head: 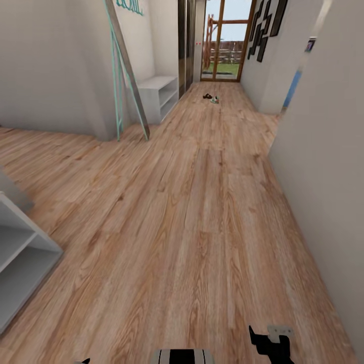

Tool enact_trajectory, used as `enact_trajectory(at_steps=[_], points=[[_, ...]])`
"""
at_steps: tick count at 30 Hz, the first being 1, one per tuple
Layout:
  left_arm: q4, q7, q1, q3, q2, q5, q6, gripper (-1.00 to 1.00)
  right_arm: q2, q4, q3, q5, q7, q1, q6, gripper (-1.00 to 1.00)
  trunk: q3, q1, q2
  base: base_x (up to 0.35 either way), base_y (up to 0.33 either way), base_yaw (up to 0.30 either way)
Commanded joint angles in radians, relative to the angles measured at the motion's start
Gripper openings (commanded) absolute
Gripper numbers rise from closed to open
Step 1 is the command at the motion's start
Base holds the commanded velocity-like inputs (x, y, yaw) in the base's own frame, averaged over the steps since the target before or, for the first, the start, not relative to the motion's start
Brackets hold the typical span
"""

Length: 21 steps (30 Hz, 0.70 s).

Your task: Pick up the two gym shoes and the two sandals from the corridor floor and place them onto the hallstand (shoe rack) in the corridor, making sure they are on the rack and not on the floor. Arrange them so the two gym shoes are next to each other and the two sandals are next to each other.

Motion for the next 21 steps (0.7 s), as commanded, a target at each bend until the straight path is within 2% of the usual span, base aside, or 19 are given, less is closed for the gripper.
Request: enact_trajectory(at_steps=[1,11,16,17,21], points=[[0.001,-0.007,-0.001,0.002,0.0,0.006,0.001,1.0,0.0,0.001,0.005,-0.008,-0.001,0.0,-0.003,1.0,-0.001,0.0,0.0,0.339,0.0,0.0],[0.004,-0.001,-0.001,0.004,0.001,0.005,0.003,1.0,0.003,0.001,0.005,-0.008,0.0,0.0,-0.003,1.0,-0.001,0.0,0.0,0.339,0.0,0.0],[0.019,0.046,-0.001,0.005,0.0,0.005,0.002,1.0,0.007,0.002,0.006,-0.008,0.0,0.0,-0.003,1.0,-0.001,0.0,0.0,0.339,0.0,0.0],[0.024,0.073,-0.001,0.004,0.0,0.006,0.001,1.0,0.012,0.002,0.006,-0.008,0.0,0.0,-0.003,1.0,-0.001,0.0,0.0,0.339,0.0,0.0],[0.027,0.1,-0.001,0.004,-0.001,0.007,0.001,1.0,0.017,0.002,0.007,-0.008,0.0,0.0,-0.003,1.0,-0.001,0.0,0.0,0.339,0.0,0.0]])
